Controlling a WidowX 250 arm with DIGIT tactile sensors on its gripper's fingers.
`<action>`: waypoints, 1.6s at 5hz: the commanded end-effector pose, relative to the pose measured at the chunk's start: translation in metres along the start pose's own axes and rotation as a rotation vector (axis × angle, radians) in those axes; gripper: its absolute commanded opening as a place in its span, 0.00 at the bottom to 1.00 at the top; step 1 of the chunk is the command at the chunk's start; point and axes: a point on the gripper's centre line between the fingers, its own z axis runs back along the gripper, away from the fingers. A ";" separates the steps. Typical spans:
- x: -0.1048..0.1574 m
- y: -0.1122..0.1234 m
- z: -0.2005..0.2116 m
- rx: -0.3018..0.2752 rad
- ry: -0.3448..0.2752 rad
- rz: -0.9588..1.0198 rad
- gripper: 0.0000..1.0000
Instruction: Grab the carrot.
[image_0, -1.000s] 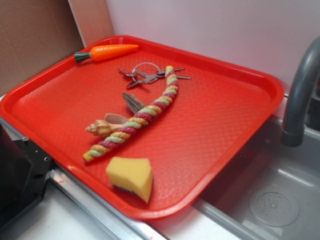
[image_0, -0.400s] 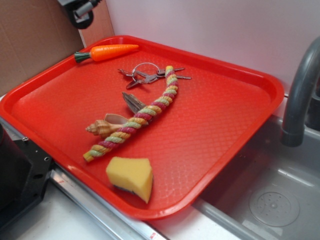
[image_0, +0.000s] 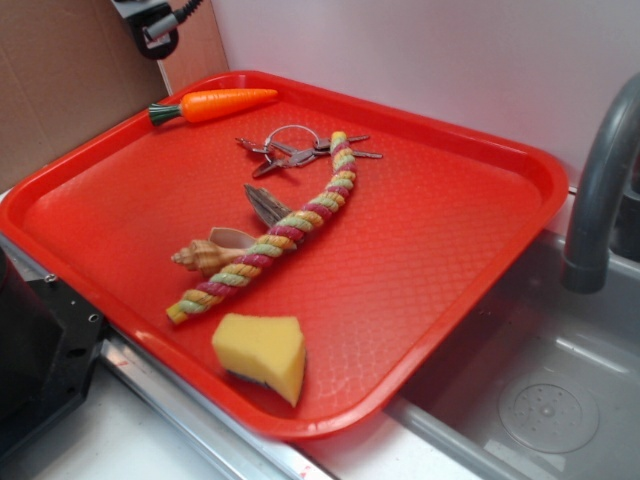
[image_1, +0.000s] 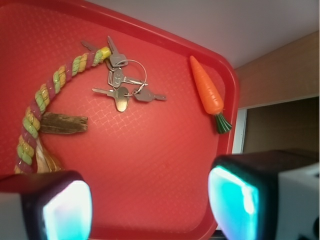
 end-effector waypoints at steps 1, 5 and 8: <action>0.027 0.022 -0.022 0.066 -0.025 -0.008 1.00; 0.072 0.072 -0.132 0.053 0.016 -0.322 1.00; 0.064 0.104 -0.174 -0.058 0.052 -0.206 1.00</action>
